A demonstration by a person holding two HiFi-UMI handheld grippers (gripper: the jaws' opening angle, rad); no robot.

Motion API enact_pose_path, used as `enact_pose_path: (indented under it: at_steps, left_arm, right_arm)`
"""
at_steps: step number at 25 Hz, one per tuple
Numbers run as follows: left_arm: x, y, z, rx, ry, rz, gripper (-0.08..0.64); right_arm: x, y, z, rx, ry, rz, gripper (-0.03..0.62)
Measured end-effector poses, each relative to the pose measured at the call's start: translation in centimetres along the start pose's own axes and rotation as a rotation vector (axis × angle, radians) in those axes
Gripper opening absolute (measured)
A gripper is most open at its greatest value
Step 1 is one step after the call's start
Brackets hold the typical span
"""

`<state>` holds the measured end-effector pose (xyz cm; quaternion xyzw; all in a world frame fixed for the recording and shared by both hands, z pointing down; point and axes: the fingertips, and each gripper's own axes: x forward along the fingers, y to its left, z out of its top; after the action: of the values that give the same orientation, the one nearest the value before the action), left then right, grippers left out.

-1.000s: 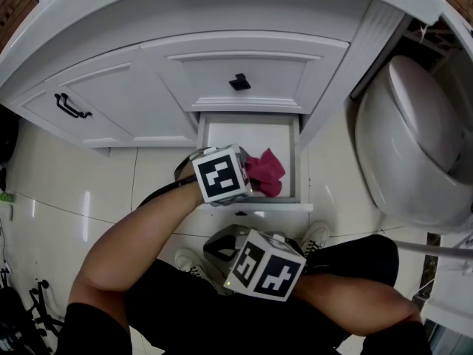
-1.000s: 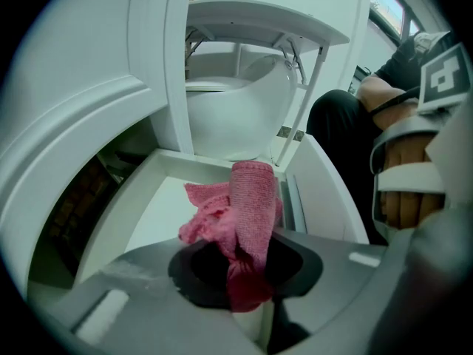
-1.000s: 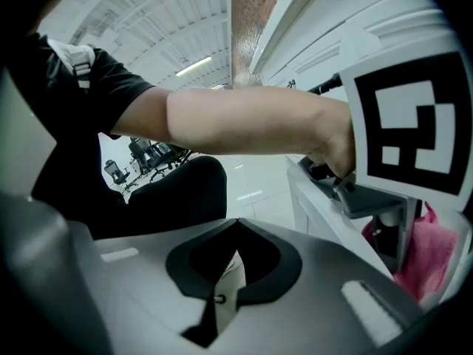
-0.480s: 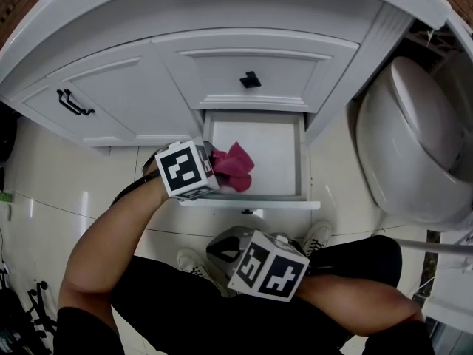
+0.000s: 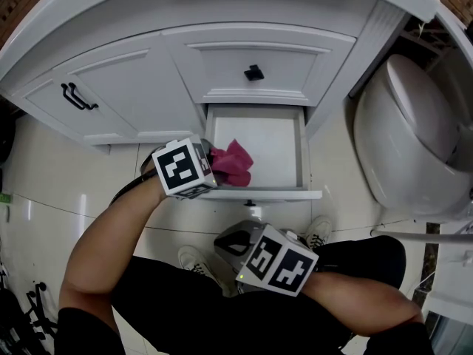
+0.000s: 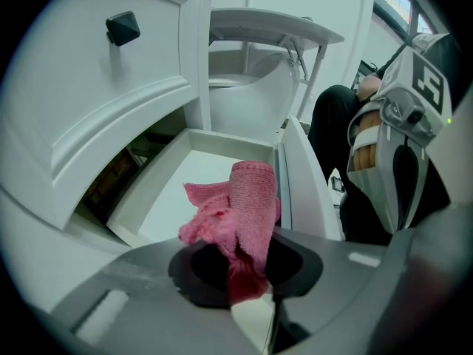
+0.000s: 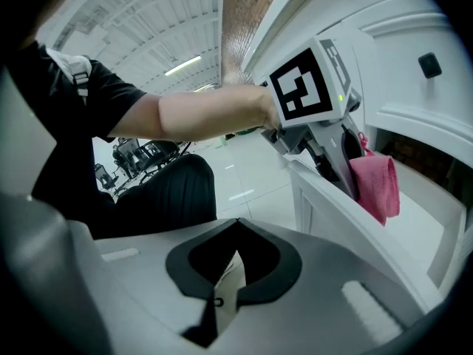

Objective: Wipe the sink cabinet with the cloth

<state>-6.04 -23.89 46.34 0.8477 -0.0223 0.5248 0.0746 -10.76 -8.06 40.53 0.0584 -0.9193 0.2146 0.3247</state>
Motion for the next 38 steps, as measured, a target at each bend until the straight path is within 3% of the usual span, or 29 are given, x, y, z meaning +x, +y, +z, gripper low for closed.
enact_pose_path:
  at_steps: [5, 11, 15, 18, 27, 38]
  left_arm:
    - [-0.5, 0.4, 0.4, -0.010, -0.038, 0.061, 0.095]
    - [-4.7, -0.2, 4.1, -0.023, -0.210, 0.178, 0.095]
    - [-6.2, -3.1, 8.2, 0.035, -0.305, 0.195, 0.095]
    - [-6.1, -5.8, 11.9, 0.087, -0.360, 0.163, 0.095]
    - [-2.3, -10.0, 17.1, 0.173, -0.355, 0.101, 0.095]
    - [-2.1, -10.2, 15.5, 0.166, -0.299, 0.145, 0.095]
  right_arm:
    - [-0.7, 0.3, -0.3, 0.009, -0.029, -0.039, 0.006]
    - [-1.8, 2.8, 0.1, -0.007, -0.105, -0.067, 0.006]
    - [-2.4, 3.7, -1.1, -0.013, -0.096, -0.098, 0.006]
    - [-2.6, 5.1, -1.3, -0.021, -0.114, -0.108, 0.006]
    - [-3.4, 5.9, -3.6, 0.003, -0.112, -0.171, 0.006]
    - [-4.1, 7.4, -7.0, 0.080, -0.137, -0.213, 0.006]
